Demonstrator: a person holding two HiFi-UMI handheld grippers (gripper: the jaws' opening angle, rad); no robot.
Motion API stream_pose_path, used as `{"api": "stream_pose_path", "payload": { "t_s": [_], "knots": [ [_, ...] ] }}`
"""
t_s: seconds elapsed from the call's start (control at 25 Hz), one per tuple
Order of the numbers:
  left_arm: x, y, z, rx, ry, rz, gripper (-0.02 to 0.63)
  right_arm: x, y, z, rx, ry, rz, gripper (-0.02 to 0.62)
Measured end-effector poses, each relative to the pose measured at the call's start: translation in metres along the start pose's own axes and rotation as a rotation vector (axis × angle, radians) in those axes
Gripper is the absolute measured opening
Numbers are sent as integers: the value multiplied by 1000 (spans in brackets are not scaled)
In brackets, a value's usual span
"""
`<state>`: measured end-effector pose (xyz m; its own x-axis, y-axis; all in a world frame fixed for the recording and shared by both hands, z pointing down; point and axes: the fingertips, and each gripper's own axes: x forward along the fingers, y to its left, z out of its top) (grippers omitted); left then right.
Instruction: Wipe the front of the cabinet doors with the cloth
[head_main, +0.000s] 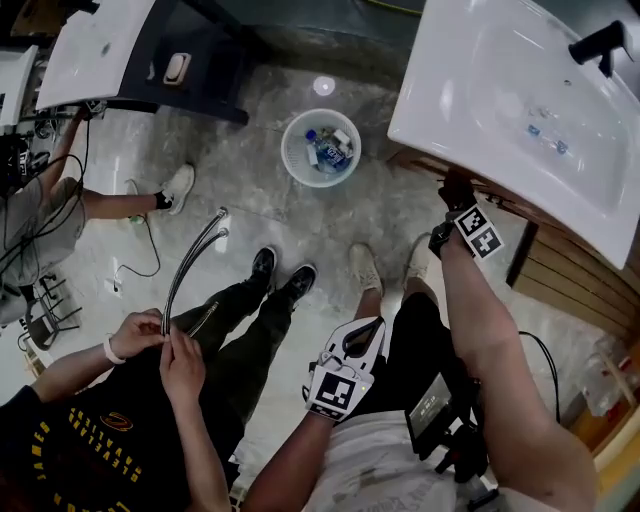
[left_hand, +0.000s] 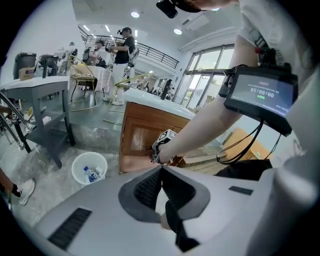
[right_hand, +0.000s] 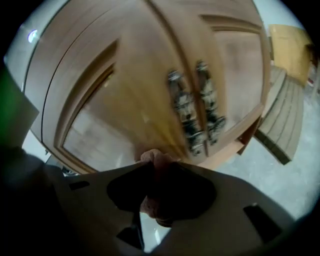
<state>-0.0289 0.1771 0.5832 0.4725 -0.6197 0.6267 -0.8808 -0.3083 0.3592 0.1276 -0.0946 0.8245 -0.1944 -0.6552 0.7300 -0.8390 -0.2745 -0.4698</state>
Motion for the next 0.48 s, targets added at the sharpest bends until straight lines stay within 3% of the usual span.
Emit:
{"api": "stream_pose_path", "payload": {
  "t_s": [0.24, 0.48],
  "knots": [
    [14, -11, 1, 31, 8, -44, 12, -21, -72, 22, 12, -40, -96, 121],
    [11, -10, -10, 23, 21, -44, 12, -15, -77, 19, 13, -41, -92, 121]
  ]
}}
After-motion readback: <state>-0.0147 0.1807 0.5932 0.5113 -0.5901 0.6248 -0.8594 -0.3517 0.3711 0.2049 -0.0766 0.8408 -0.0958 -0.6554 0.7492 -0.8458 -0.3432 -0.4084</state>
